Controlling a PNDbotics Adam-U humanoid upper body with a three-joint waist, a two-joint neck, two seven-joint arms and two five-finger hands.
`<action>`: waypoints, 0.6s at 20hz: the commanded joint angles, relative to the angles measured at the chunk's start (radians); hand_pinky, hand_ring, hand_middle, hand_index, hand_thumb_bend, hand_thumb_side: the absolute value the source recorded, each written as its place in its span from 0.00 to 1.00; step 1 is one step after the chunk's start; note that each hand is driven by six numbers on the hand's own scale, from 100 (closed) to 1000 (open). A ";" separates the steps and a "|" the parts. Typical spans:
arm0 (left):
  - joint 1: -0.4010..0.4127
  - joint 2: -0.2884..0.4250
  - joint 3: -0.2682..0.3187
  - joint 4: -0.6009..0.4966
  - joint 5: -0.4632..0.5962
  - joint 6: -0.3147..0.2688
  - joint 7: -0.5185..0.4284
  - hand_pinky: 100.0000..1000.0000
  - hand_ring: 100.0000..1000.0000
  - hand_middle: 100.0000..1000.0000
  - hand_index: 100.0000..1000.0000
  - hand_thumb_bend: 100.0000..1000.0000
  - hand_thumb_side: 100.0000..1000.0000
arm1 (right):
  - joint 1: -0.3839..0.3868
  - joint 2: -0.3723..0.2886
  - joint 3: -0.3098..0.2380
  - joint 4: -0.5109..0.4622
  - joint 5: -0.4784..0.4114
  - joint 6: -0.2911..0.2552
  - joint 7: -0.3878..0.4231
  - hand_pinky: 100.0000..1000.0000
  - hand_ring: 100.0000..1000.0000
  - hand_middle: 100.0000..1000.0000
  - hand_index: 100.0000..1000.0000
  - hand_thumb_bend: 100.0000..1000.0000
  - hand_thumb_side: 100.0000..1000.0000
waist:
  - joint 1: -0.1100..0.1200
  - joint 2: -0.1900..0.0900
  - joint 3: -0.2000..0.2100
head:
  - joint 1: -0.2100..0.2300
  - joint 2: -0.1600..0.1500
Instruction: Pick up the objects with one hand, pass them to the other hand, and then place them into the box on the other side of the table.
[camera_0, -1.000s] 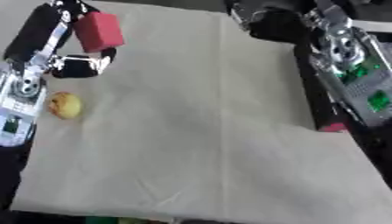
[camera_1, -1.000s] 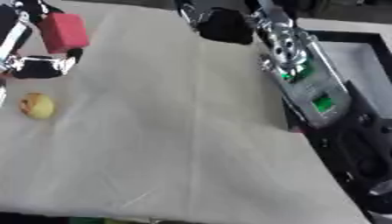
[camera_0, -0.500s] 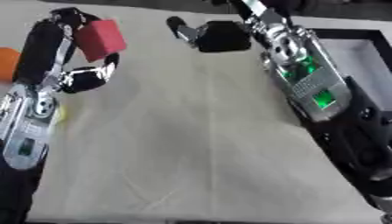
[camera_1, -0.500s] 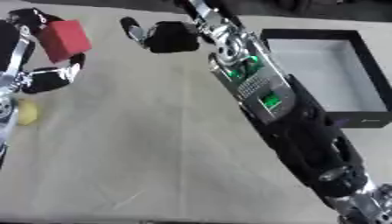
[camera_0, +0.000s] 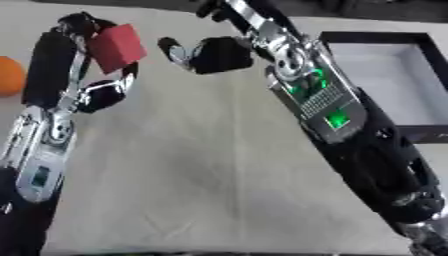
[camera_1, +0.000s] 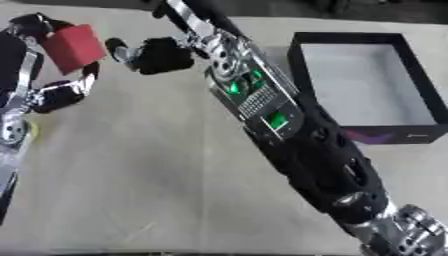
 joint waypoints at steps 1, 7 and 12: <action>-0.018 -0.006 -0.004 -0.012 -0.037 -0.001 0.020 0.57 0.34 0.37 0.53 0.00 0.00 | -0.024 0.009 0.008 -0.021 -0.037 0.027 0.000 0.84 0.78 0.79 0.94 0.27 0.27 | 0.005 -0.023 0.000 | -0.003 -0.003; -0.023 -0.023 -0.012 -0.015 -0.114 -0.009 0.046 0.57 0.35 0.38 0.53 0.00 0.00 | -0.029 0.037 0.038 -0.011 -0.080 0.074 -0.001 0.84 0.78 0.79 0.95 0.21 0.35 | 0.003 -0.023 0.001 | -0.004 -0.002; -0.021 -0.033 -0.016 -0.018 -0.143 -0.008 0.064 0.57 0.35 0.38 0.53 0.00 0.00 | -0.033 0.053 0.050 0.010 -0.109 0.104 -0.035 0.85 0.78 0.79 0.96 0.19 0.38 | 0.002 -0.024 0.004 | -0.006 -0.002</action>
